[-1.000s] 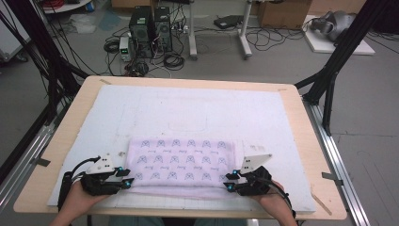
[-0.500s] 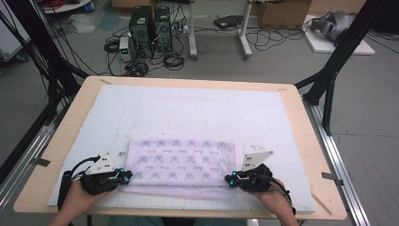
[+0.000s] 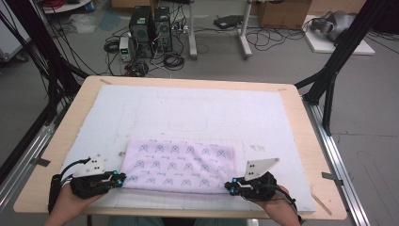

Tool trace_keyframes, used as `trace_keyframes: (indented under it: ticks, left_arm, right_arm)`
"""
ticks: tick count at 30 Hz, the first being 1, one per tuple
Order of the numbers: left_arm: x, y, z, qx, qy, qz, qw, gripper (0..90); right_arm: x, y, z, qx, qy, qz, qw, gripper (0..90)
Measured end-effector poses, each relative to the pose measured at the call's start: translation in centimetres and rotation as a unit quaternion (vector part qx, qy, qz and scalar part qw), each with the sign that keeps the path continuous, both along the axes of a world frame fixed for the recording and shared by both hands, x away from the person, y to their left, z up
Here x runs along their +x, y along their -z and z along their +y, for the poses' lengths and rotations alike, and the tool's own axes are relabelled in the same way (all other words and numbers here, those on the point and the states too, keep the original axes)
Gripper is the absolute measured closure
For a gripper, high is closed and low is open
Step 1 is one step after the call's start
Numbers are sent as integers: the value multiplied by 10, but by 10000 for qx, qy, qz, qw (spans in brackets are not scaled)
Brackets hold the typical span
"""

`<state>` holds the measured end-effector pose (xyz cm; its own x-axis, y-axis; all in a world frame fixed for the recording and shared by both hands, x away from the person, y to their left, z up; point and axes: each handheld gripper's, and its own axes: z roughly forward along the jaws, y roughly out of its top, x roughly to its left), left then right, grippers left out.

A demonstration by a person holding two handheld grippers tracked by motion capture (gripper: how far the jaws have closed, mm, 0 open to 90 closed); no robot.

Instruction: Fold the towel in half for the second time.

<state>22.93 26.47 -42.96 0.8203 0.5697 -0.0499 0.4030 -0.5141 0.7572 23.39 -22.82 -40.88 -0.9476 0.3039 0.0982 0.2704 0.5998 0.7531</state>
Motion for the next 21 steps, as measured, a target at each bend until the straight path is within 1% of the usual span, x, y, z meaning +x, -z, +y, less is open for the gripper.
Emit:
trace_keyframes:
  ticks: [2,3,4,5,7,8,10,11,13,15,16,18,21]
  left_arm:
    - [-2,7,-1,-4,24,58,10000,819]
    - [-2,7,-1,-36,23,64,10000,790]
    - [-2,5,-1,-105,3,67,9999,759]
    - [-1,3,0,-114,15,50,9999,714]
    - [1,-4,0,-114,-1,-9,9999,658]
    - [2,-7,1,-130,-6,-42,9999,648]
    - [5,-12,1,-165,-76,-102,9998,619]
    - [8,-13,2,-180,-98,-127,9997,611]
    - [13,-16,2,-182,-144,-181,9996,591]
    - [18,-17,1,-192,-193,-227,9994,577]
    - [21,-17,1,-221,-218,-242,9992,574]
    - [27,-17,1,-244,-273,-258,9990,560]
    - [37,-17,0,-325,-362,-266,9985,567]
  right_arm:
    - [0,13,1,-71,-9,172,9998,860]
    - [1,19,1,-103,-10,317,9994,841]
    - [2,21,1,-76,10,318,9995,826]
    - [2,20,1,34,35,361,9993,805]
    - [6,15,-2,239,149,275,9992,747]
    - [8,11,-4,328,182,299,9989,735]
    - [13,5,-6,395,283,216,9986,708]
    - [16,2,-7,398,329,182,9985,707]
    - [22,-1,-8,341,447,40,9984,695]
    - [29,-2,-9,365,527,30,9979,679]
    - [32,-2,-10,330,620,-7,9975,673]
    - [40,-1,-11,309,719,-25,9969,659]
    - [52,-1,-11,185,865,-25,9961,636]
